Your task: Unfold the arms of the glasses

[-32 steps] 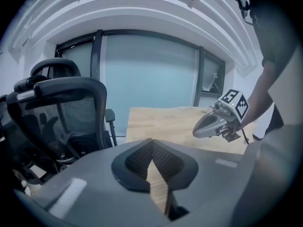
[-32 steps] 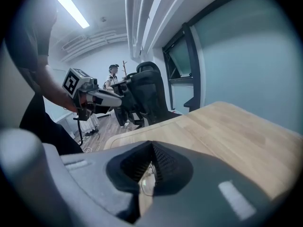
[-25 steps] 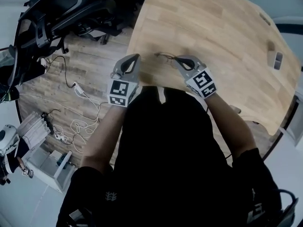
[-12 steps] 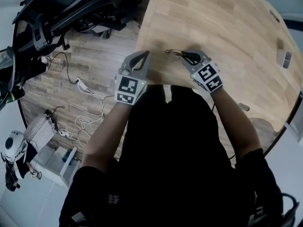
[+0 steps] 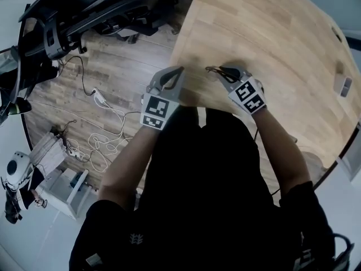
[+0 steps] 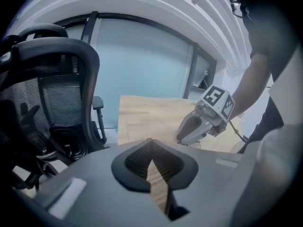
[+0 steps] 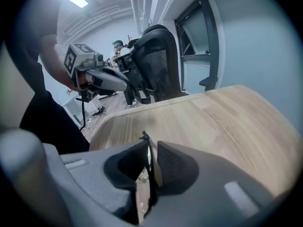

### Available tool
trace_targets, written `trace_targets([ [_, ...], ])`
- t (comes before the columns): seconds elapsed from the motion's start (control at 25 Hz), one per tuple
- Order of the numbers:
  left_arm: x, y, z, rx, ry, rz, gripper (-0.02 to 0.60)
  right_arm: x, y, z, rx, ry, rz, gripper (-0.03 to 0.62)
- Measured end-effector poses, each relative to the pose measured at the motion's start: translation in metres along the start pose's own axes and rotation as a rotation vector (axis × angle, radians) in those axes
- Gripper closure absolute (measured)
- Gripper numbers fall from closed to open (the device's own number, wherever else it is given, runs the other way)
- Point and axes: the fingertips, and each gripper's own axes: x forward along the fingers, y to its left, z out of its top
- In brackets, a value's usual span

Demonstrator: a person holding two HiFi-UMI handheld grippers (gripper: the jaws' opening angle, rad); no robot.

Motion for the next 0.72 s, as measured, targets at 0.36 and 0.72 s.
trace_targets([
  [0.36, 0.007, -0.001, 0.000, -0.004, 0.010, -0.007, 0.575, -0.001, 0.002, 0.002, -0.039, -0.007, 0.036, 0.577],
  [0.72, 0.035, -0.029, -0.006, 0.044, 0.074, -0.143, 0.462, -0.032, 0.010, 0.021, -0.104, -0.168, 0.065, 0.577],
])
